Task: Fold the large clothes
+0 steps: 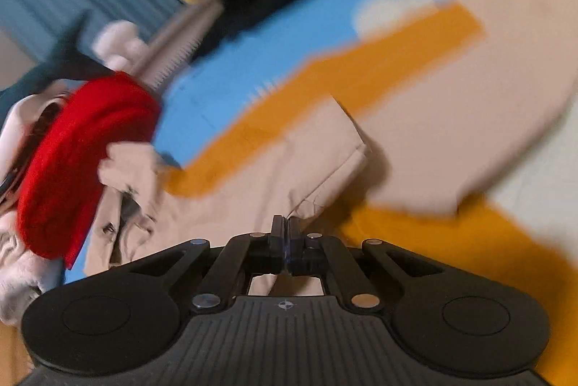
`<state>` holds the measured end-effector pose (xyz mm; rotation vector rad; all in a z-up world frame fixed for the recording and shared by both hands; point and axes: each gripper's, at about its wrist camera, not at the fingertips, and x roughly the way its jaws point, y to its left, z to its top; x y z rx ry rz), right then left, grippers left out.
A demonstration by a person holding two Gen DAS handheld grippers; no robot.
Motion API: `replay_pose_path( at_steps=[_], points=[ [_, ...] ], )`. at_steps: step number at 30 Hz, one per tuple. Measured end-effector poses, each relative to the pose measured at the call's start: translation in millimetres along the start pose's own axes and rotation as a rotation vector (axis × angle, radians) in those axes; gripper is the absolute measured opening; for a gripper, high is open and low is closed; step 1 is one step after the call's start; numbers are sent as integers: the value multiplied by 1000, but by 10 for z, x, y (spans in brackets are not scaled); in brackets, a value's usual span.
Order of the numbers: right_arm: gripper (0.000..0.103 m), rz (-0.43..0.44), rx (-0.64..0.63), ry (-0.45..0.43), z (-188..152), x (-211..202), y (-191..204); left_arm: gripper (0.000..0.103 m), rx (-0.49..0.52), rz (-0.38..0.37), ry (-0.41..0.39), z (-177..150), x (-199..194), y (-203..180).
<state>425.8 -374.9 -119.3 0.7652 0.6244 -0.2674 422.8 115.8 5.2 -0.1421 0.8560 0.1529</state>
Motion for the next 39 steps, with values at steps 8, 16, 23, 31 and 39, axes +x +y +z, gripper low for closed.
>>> replay_pose_path(
  at_steps=[8, 16, 23, 31, 39],
  points=[
    [12, -173, -177, -107, 79, -114, 192, 73, 23, 7, 0, -22, 15, -88],
    [34, -184, -241, 176, -144, 310, 44, 73, 29, 9, 3, -38, 18, -117],
    [35, -161, -314, 65, 58, -32, 211, 73, 33, 3, 2, -29, 19, -141],
    [36, -170, -352, 21, 361, -298, 12, 73, 57, 3, 3, -58, 17, -241],
    [36, -244, -315, -15, 680, -496, -524, 74, 83, 11, 6, -96, 41, -346]
  ],
)
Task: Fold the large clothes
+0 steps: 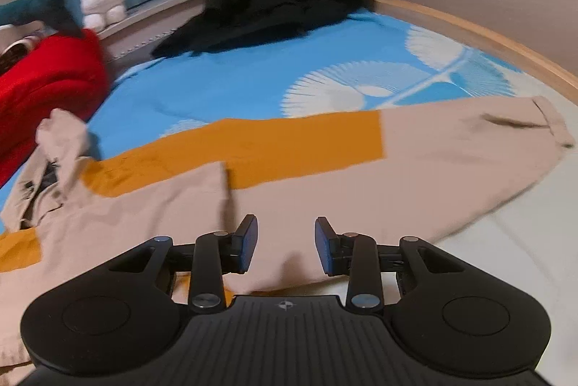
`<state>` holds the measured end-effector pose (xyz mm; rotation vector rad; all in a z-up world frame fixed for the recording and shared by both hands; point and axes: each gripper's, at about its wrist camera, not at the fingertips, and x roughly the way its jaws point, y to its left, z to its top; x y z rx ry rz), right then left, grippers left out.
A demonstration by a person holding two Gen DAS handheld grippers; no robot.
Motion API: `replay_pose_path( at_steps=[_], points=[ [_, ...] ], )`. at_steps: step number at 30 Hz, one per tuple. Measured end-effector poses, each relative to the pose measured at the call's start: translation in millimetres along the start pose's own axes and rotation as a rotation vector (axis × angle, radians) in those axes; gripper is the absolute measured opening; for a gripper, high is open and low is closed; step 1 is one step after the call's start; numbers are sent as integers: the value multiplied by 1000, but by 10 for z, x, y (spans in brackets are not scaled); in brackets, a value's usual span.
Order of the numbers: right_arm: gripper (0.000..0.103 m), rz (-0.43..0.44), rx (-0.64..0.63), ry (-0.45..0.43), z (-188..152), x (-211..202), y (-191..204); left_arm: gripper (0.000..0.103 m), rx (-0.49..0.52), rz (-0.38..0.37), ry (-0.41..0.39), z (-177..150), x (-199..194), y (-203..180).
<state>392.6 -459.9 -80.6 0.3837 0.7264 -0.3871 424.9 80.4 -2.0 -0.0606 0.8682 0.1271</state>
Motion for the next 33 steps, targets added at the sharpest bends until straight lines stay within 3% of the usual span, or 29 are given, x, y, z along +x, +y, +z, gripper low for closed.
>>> replay_pose_path(
  at_steps=[5, 11, 18, 22, 31, 33],
  points=[
    [38, -11, 41, 27, -17, 68, -303, 75, 2, -2, 2, -9, 21, -58],
    [39, -78, 287, 60, 15, 211, -1101, 75, 31, -14, 2, -22, 36, -190],
    [40, -186, 533, -5, 56, 275, -2226, 75, 103, -8, 13, -99, 84, -346],
    [42, -162, 658, -43, 80, 335, -2670, 76, 144, -12, 22, -151, 124, -452],
    [42, -93, 748, -91, 168, 506, -2845, 76, 170, 0, 37, -199, 192, -518],
    [25, -120, 732, -106, 201, 516, -2824, 76, 177, -2, 36, -206, 180, -521]
  ],
)
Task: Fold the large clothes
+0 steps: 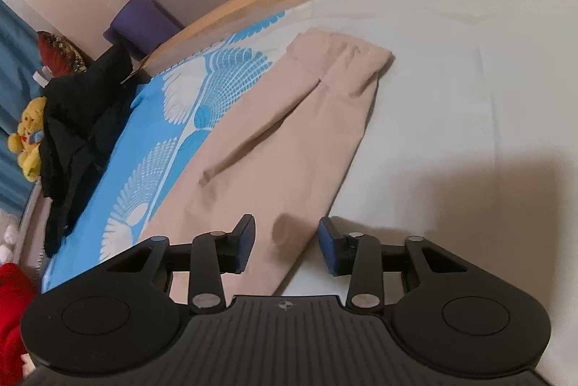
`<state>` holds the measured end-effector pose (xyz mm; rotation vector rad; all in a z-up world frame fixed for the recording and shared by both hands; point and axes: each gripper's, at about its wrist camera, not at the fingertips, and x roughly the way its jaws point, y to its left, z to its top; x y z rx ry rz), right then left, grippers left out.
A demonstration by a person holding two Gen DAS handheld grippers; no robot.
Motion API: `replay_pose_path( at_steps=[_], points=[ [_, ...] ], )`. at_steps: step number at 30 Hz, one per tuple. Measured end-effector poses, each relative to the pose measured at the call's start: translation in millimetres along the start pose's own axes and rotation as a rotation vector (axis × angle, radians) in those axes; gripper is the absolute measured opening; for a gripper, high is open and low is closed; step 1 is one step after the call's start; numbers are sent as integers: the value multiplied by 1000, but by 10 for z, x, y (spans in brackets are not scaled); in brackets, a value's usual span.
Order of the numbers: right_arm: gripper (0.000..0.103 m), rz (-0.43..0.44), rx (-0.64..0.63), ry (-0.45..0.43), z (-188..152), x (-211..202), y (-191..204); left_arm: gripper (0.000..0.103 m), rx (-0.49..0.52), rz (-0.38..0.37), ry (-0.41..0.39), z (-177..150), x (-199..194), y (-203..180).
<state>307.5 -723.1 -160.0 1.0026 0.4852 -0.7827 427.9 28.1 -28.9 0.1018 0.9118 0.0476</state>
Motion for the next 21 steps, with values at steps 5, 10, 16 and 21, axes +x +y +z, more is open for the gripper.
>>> replay_pose_path(
  at_steps=[5, 10, 16, 21],
  points=[
    [0, -61, -124, -140, -6, -179, 285, 76, -30, -6, -15, 29, -70, 110],
    [0, -47, -379, -325, -117, -629, 1120, 76, -70, -35, -44, 48, -240, 300],
    [2, 83, -345, -134, -359, -763, 1725, 76, -162, -42, -58, 87, -360, 707],
    [57, -31, -179, -25, -523, -456, 1248, 76, -202, -50, -69, 85, -448, 902]
  ],
)
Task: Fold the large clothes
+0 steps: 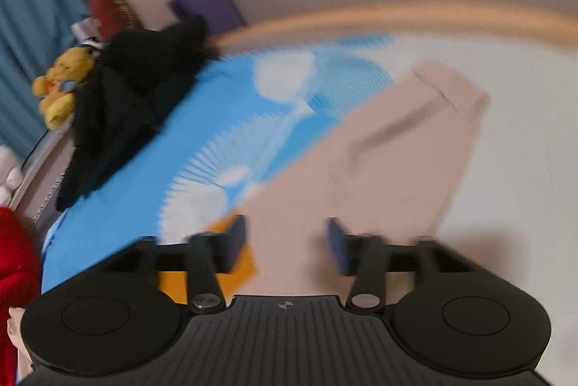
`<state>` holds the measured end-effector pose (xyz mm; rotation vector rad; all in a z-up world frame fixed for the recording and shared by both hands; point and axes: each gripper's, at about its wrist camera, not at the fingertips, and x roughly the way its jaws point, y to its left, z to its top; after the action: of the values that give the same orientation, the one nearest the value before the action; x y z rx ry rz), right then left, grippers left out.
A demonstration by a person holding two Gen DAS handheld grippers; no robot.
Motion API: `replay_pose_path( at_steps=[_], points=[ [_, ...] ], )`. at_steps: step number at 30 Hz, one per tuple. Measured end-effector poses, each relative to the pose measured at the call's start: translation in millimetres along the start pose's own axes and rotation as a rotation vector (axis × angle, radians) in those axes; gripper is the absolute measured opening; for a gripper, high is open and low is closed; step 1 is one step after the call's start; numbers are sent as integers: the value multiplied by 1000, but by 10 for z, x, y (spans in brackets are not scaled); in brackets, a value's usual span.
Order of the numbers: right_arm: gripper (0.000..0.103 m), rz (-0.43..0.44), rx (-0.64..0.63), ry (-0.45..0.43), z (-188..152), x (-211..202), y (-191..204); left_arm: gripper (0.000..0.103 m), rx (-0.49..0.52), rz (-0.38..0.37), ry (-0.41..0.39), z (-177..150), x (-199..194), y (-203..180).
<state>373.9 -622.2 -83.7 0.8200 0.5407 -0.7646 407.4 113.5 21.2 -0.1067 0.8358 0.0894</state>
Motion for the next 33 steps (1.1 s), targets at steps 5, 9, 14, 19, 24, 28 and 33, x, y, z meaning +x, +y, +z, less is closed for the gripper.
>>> replay_pose_path(
  at_steps=[5, 9, 14, 19, 24, 28, 33],
  points=[
    [57, -84, 107, 73, -204, 314, -513, 77, -1, 19, 11, -15, 42, 29],
    [57, -54, 157, 53, -226, 477, -664, 77, 36, 26, 22, -46, 126, -79],
    [47, -68, 195, 37, -37, 603, -670, 77, 70, 33, 35, -74, 225, -207],
    [1, -87, 138, -49, 111, 559, -457, 77, 78, 31, 34, -75, 243, -243],
    [0, -47, -227, -285, 48, 38, 476, 77, 61, 31, 24, -49, 210, -197],
    [0, 114, -522, -424, -355, -589, 1417, 77, 30, 28, 8, 5, 135, -92],
    [3, 608, -976, -344, -1551, -1651, 2435, 77, -26, 32, -9, 86, 57, 95]
  ],
)
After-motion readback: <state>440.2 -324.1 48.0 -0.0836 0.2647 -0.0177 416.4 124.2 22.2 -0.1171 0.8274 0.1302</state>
